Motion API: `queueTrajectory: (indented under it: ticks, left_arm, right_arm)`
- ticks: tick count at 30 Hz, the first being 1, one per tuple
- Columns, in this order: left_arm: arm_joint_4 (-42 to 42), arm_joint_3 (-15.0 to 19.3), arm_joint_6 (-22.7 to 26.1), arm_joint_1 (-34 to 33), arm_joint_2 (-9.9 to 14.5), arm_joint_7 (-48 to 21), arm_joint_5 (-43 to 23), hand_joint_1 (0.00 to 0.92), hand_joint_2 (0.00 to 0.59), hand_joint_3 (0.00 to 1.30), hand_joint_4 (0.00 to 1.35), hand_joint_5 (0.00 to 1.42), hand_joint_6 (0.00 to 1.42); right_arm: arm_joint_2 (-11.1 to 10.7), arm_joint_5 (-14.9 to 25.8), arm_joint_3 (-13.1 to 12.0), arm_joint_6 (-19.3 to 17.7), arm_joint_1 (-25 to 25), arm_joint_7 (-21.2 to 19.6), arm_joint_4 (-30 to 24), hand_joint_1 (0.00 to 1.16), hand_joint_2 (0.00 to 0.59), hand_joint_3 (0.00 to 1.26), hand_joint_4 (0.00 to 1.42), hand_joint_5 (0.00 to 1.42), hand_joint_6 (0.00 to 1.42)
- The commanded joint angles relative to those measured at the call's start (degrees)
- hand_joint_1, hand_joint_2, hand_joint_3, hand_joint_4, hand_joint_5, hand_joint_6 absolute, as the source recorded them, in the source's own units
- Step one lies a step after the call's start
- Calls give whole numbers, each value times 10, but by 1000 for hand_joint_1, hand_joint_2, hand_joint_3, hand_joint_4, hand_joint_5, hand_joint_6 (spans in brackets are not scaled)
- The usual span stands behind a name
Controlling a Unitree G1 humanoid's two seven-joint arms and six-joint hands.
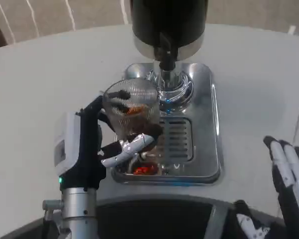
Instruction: Grasp the cup under the faucet to collect the drink, then remove the cup.
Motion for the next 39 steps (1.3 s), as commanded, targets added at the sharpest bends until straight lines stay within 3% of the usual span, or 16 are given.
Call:
queueTrajectory:
  ticks: [1,7,14,21,24,34,39]
  left_arm:
    - [-50,6,-11,24,6,-10,4,686,72,1160,1267,1421,1424]
    - [-94,12,-13,54,12,-24,11,687,74,1168,1267,1420,1424]
    - [-193,13,-32,128,42,-69,20,687,75,1170,1267,1420,1424]
    - [-276,12,-45,194,42,-101,29,687,75,1170,1267,1420,1424]
    - [-303,3,-49,217,36,-111,37,684,77,1171,1267,1420,1424]
    - [-348,-1,-62,254,31,-133,54,679,80,1171,1253,1407,1424]
    - [-366,3,-71,280,35,-143,56,679,80,1171,1253,1406,1424]
  right_arm:
    - [-25,17,-27,-1,-43,10,31,457,428,0,0,0,0]
    - [-54,35,-38,-8,-64,8,46,457,428,0,0,0,0]
    - [-119,66,-52,-49,-59,10,35,370,458,0,0,0,0]
    - [-166,140,-98,-96,-20,-20,30,273,525,0,0,0,0]
    - [-186,182,-120,-125,1,-35,33,196,524,0,0,0,0]
    - [-208,202,-135,-175,18,-43,29,117,537,0,0,0,0]
    - [-199,185,-135,-200,43,-72,19,116,552,0,0,0,0]
